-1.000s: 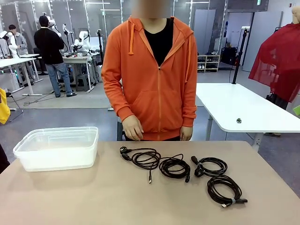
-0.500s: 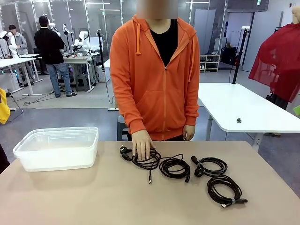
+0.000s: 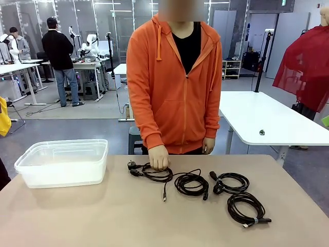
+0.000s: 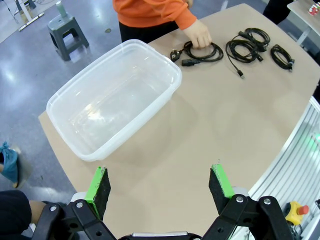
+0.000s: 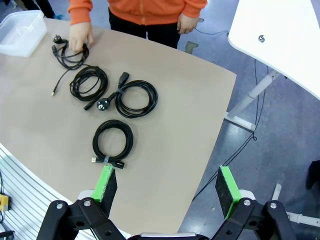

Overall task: Organize and store the cables.
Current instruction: Place the Power Cable into the Organizing box.

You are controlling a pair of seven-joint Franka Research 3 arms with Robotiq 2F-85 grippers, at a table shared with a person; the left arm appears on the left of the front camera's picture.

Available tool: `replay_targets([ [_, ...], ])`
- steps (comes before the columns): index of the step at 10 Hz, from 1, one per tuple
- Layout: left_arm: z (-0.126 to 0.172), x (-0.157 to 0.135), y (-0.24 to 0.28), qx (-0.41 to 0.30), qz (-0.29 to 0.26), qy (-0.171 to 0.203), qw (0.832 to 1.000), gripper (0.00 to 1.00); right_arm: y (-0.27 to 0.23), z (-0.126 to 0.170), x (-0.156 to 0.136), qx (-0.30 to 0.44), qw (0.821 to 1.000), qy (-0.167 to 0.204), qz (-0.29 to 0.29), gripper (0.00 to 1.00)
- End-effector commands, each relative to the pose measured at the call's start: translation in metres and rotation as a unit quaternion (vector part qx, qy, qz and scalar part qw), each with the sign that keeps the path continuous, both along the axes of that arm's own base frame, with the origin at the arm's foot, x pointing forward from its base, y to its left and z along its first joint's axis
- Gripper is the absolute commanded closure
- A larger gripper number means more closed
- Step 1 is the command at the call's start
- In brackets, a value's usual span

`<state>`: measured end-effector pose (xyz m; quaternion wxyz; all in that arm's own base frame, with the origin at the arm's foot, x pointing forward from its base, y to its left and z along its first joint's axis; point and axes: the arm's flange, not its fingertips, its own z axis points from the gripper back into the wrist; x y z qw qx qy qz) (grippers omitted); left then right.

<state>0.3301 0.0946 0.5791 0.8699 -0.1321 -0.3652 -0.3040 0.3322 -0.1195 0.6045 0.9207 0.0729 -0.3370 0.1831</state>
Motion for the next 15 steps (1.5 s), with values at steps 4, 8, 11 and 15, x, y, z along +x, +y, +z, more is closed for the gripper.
replay_targets([
  [4,-0.001,-0.003,-0.001,0.001,-0.008,-0.002,1.000,0.00,0.000,0.000,0.000,0.000,1.000,0.000,0.000,0.00],
  [8,-0.001,-0.003,-0.001,0.001,-0.008,-0.002,1.000,0.00,0.040,0.011,0.034,-0.061,0.996,0.066,-0.015,0.00],
  [11,-0.001,-0.003,-0.001,0.001,-0.008,-0.002,1.000,0.00,0.070,0.015,0.062,-0.069,0.994,0.079,0.008,0.00],
  [15,-0.001,-0.003,-0.001,0.001,-0.008,-0.002,1.000,0.00,0.108,0.021,0.105,-0.088,0.991,0.093,0.040,0.00],
])
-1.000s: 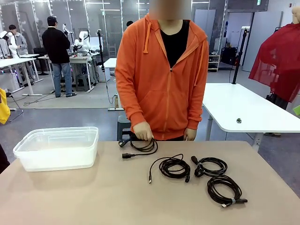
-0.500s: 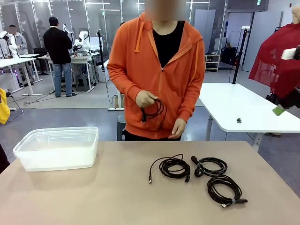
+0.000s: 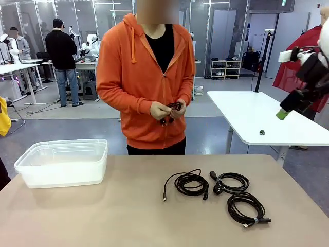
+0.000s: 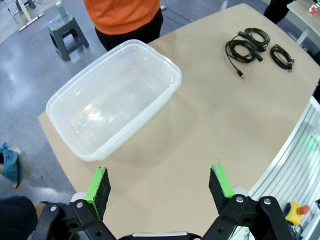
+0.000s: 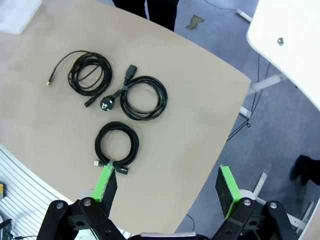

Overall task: Organize and store the cables.
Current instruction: Place the Power Cable into the Organizing box.

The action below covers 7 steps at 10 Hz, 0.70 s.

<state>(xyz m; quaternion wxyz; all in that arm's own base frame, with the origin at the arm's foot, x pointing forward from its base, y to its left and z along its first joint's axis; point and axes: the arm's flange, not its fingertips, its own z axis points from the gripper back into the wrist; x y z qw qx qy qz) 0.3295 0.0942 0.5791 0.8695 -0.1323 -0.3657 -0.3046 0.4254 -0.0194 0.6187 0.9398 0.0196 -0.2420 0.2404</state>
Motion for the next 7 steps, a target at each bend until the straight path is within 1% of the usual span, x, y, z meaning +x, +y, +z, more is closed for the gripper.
replay_targets([
  [1,-0.001,-0.002,-0.001,0.001,-0.008,-0.001,1.000,0.00,0.020,0.008,0.025,-0.006,1.000,0.019,0.010,0.00],
  [3,-0.001,-0.002,-0.001,0.001,-0.008,-0.001,1.000,0.00,0.039,0.011,0.044,-0.012,0.999,0.033,0.023,0.00],
  [5,-0.001,-0.002,-0.001,0.001,-0.008,-0.001,1.000,0.00,0.067,0.012,0.058,-0.033,0.997,0.040,0.060,0.00],
  [6,-0.001,-0.002,-0.001,0.001,-0.008,-0.001,1.000,0.00,0.083,0.009,0.067,-0.052,0.993,0.040,0.093,0.00],
  [7,-0.001,-0.002,-0.001,0.001,-0.008,-0.001,1.000,0.00,0.097,0.006,0.074,-0.069,0.984,0.041,0.162,0.00],
])
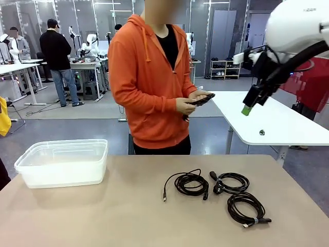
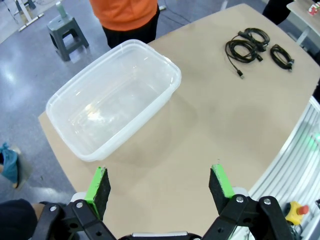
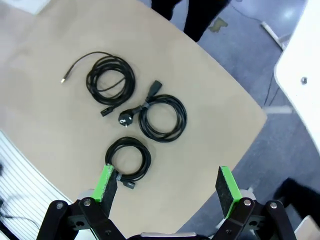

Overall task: Organize and store the cables.
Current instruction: Place the Power Cable into the Organizing box.

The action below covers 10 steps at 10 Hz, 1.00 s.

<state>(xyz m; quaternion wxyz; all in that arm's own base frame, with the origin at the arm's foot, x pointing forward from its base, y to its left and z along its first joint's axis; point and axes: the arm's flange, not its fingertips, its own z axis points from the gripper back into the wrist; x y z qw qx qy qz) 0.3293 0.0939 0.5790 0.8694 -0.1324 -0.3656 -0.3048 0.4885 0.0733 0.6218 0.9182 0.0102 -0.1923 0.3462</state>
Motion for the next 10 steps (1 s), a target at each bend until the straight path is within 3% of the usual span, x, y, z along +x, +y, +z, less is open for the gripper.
replay_targets([
  [1,-0.001,-0.002,-0.001,0.001,-0.007,-0.001,1.000,0.00,0.019,0.000,0.020,-0.034,0.996,0.011,0.086,0.00],
  [3,-0.001,-0.002,-0.001,0.001,-0.007,-0.001,1.000,0.00,0.044,-0.013,0.040,-0.045,0.991,0.028,0.119,0.00],
  [6,-0.001,-0.002,-0.001,0.001,-0.007,-0.001,1.000,0.00,0.068,-0.037,0.048,-0.060,0.981,0.052,0.174,0.00],
  [10,-0.001,-0.002,-0.001,0.001,-0.007,-0.001,1.000,0.00,0.067,-0.046,0.049,-0.064,0.980,0.062,0.179,0.00],
])
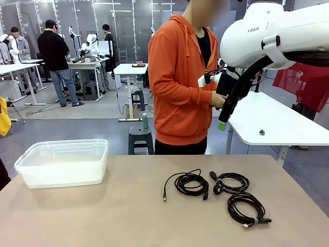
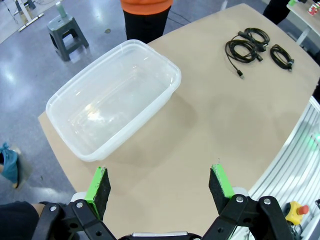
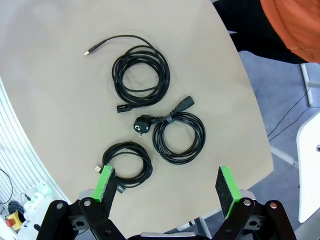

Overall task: Organize and store the cables.
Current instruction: Place the Power Cable into the Organizing box.

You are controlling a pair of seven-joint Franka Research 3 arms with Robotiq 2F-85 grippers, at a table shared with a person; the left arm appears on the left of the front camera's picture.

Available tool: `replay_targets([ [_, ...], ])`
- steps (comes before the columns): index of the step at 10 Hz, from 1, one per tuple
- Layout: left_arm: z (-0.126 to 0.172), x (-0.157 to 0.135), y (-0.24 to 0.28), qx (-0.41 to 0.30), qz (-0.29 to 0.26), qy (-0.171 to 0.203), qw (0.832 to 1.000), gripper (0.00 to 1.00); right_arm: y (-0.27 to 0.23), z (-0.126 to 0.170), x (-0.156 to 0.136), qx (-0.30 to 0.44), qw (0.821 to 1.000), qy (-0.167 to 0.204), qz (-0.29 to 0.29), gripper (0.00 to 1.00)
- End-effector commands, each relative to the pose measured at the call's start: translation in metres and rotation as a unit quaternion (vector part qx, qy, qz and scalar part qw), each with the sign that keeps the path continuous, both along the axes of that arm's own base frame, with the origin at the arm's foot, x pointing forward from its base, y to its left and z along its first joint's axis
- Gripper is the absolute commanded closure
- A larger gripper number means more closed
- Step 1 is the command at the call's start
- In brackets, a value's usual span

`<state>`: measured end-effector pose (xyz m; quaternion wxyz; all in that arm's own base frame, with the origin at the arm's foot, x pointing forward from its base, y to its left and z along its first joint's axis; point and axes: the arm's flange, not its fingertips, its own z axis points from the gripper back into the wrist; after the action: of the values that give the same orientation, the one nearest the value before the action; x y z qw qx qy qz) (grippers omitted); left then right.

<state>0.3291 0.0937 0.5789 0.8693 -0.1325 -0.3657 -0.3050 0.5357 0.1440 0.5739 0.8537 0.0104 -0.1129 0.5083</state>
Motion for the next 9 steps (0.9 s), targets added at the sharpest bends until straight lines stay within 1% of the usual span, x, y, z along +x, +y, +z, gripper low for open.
replay_targets([
  [1,-0.001,-0.002,-0.001,0.001,-0.007,-0.001,1.000,0.00,-0.006,-0.005,0.006,-0.009,1.000,0.006,-0.006,0.00],
  [2,-0.001,-0.002,-0.001,0.001,-0.007,-0.001,1.000,0.00,-0.007,-0.013,0.008,-0.008,1.000,0.013,-0.008,0.00],
  [4,-0.001,-0.002,-0.001,0.001,-0.007,-0.001,1.000,0.00,-0.010,-0.020,0.003,-0.010,1.000,0.023,0.010,0.00],
  [5,-0.001,-0.002,-0.001,0.001,-0.007,-0.001,1.000,0.00,-0.009,-0.012,0.007,-0.003,1.000,0.012,-0.009,0.00],
  [9,-0.001,-0.002,-0.001,0.001,-0.007,-0.001,1.000,0.00,-0.009,-0.012,0.007,-0.003,1.000,0.012,-0.009,0.00],
])
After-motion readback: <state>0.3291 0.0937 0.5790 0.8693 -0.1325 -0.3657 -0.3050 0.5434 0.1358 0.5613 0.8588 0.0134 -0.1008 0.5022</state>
